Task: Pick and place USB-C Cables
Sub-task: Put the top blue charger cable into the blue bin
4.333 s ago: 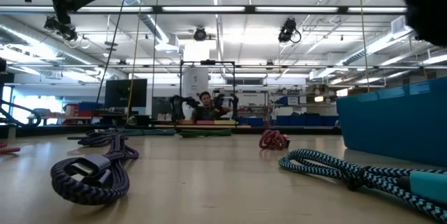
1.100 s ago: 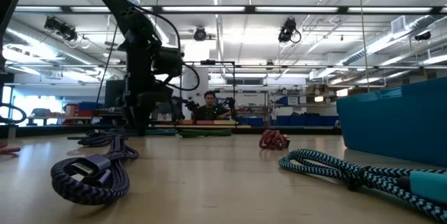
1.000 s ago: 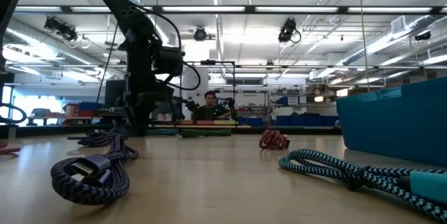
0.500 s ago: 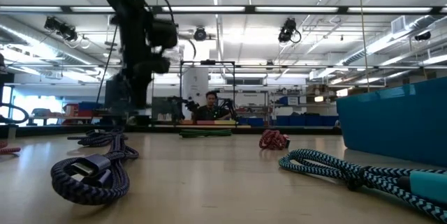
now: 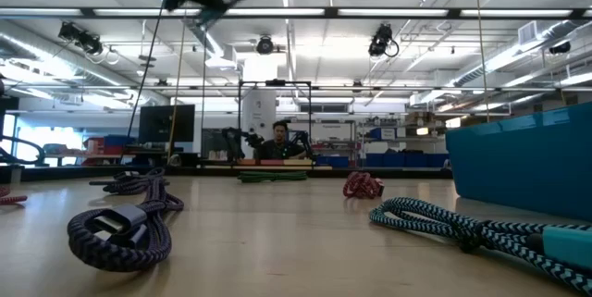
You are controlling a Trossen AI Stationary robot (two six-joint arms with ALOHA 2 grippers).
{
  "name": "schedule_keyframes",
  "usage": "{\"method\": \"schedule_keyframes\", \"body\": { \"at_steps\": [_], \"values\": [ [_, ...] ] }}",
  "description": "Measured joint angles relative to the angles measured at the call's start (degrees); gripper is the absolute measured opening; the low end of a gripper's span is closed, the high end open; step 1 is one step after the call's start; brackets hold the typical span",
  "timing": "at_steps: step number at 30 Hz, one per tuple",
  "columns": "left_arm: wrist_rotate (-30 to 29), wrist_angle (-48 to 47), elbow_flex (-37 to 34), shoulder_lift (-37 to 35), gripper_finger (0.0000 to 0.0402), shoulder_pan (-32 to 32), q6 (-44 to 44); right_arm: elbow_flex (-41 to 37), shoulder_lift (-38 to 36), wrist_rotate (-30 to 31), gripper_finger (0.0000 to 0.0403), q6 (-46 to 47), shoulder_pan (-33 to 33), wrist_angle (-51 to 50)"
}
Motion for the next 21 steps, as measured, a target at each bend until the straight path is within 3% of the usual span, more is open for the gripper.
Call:
{"method": "schedule_keyframes", "body": {
  "at_steps": [8, 12, 16, 21],
  "values": [
    [0.0, 4.2, 3.5, -1.6, 0.0022, -9.2, -0.6, 0.0, 8.3, -1.9, 0.0139, -4.8, -4.2, 8.4],
    [-0.2, 4.2, 3.5, -0.9, 0.0022, -12.2, -2.9, 0.0, 12.0, -7.3, 0.0143, -6.8, -6.7, 16.1],
    [-0.2, 5.3, 3.5, 0.0, 0.0022, -15.0, -3.4, 0.0, 15.5, -12.6, 0.0157, -7.9, -8.6, 21.2],
    [-0.2, 6.3, 3.5, 0.1, 0.0022, -17.5, -4.5, 0.0, 18.6, -13.6, 0.0189, -7.1, -9.4, 24.9]
  ]
}}
